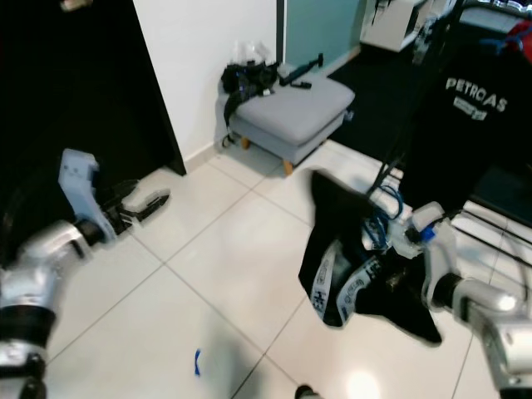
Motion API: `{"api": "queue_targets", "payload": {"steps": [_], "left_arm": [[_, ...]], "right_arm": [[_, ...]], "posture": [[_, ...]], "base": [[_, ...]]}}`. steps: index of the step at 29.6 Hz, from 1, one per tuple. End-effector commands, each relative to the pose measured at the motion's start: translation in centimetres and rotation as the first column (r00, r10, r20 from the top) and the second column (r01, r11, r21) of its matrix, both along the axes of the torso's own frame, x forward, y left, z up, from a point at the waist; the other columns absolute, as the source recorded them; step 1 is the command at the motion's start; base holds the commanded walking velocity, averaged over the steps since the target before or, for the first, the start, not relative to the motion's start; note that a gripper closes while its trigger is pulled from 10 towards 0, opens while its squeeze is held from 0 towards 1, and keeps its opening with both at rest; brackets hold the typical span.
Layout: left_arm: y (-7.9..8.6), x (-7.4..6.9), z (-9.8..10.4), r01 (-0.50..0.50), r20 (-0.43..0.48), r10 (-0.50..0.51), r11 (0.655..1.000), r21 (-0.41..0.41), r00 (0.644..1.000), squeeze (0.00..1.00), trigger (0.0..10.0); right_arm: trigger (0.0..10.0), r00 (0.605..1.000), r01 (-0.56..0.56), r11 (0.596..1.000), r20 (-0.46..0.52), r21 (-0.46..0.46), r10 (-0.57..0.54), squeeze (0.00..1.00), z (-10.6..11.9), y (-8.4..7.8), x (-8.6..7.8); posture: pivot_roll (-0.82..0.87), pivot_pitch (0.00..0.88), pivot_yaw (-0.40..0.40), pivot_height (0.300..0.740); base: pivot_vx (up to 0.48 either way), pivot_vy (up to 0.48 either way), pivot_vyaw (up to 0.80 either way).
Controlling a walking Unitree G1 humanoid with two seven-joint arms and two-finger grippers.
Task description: Hang hanger
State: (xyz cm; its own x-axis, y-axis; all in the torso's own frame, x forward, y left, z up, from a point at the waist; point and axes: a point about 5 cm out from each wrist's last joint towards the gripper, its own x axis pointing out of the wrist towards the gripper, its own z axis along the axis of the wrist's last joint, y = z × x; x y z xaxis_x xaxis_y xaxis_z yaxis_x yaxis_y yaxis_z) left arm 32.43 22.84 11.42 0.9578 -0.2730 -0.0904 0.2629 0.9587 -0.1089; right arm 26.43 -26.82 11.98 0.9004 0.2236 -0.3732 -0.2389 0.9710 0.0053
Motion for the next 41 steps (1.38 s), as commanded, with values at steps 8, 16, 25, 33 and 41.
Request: {"api": "queue_targets", "payload": {"steps": [8, 16, 25, 33, 41], "left_arm": [[-4.7, -6.4, -7.6, -0.102, -0.136, 0.102, 0.995, 0.001, 0.986, 0.0, 10.0], [-4.3, -8.2, -10.4, -0.069, -0.18, 0.079, 0.996, 0.059, 0.98, 0.0, 10.0], [-4.8, -8.1, -10.2, -0.078, -0.165, 0.09, 0.994, 0.078, 0.982, 0.0, 10.0], [-4.7, -7.5, -10.5, -0.077, -0.149, 0.093, 0.991, 0.108, 0.985, 0.0, 10.0], [-4.7, -6.9, -10.5, -0.072, -0.144, 0.089, 0.99, 0.117, 0.986, 0.0, 10.0]], "right_arm": [[0.0, 0.955, 0.295, 0.955, -0.014, 0.011, -0.295, 0.0, -5.3, 1.4, -2.9], [10.0, 0.939, 0.343, 0.929, 0.016, -0.142, -0.344, 0.0, -7.1, 1.6, -4.2], [10.0, 0.892, 0.444, 0.877, -0.001, -0.183, -0.452, 0.0, -8.9, 0.9, -4.9], [10.0, 0.873, 0.483, 0.859, 0.016, -0.17, -0.487, 0.0, -9.5, -0.1, -4.6], [10.0, 0.865, 0.501, 0.851, 0.085, -0.154, -0.494, 0.0, -8.5, -0.1, -3.2]], "posture": [[-0.05, 0.177, -0.015, 0.74], [-0.05, 0.18, -0.021, 0.74], [-0.07, 0.182, -0.018, 0.74], [-0.07, 0.181, -0.011, 0.74], [-0.07, 0.181, -0.006, 0.74]], "base": [[0.0, 0.0, -0.77], [0.135, 0.0, -0.7], [0.472, 0.0, -0.09], [0.478, 0.0, -0.8], [0.48, 0.0, -0.8]]}}
